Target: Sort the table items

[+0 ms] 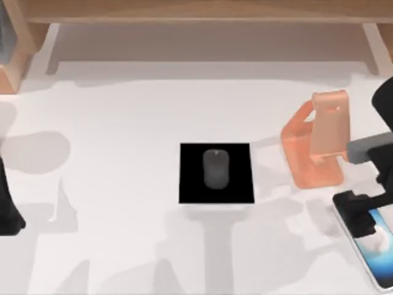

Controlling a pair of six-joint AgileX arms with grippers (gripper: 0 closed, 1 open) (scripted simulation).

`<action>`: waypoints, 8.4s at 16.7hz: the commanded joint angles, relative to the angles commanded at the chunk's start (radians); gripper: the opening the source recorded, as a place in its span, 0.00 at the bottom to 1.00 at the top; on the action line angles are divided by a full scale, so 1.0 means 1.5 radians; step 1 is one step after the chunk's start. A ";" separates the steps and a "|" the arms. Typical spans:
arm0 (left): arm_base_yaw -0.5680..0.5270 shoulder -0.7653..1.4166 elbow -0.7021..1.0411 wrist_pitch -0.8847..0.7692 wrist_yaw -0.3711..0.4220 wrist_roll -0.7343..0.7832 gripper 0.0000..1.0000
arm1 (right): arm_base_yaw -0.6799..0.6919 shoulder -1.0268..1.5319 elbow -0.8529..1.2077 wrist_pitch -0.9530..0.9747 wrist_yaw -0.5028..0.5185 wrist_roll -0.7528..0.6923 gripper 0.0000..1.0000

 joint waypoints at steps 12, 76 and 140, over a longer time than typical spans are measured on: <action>0.000 0.000 0.000 0.000 0.000 0.000 1.00 | -0.007 0.092 -0.089 0.182 0.000 -0.005 1.00; 0.000 0.000 0.000 0.000 0.000 0.000 1.00 | 0.133 -0.327 -0.236 0.623 0.212 0.115 0.00; 0.000 0.000 0.000 0.000 0.000 0.000 1.00 | 0.141 -0.234 -0.258 0.731 0.208 0.120 1.00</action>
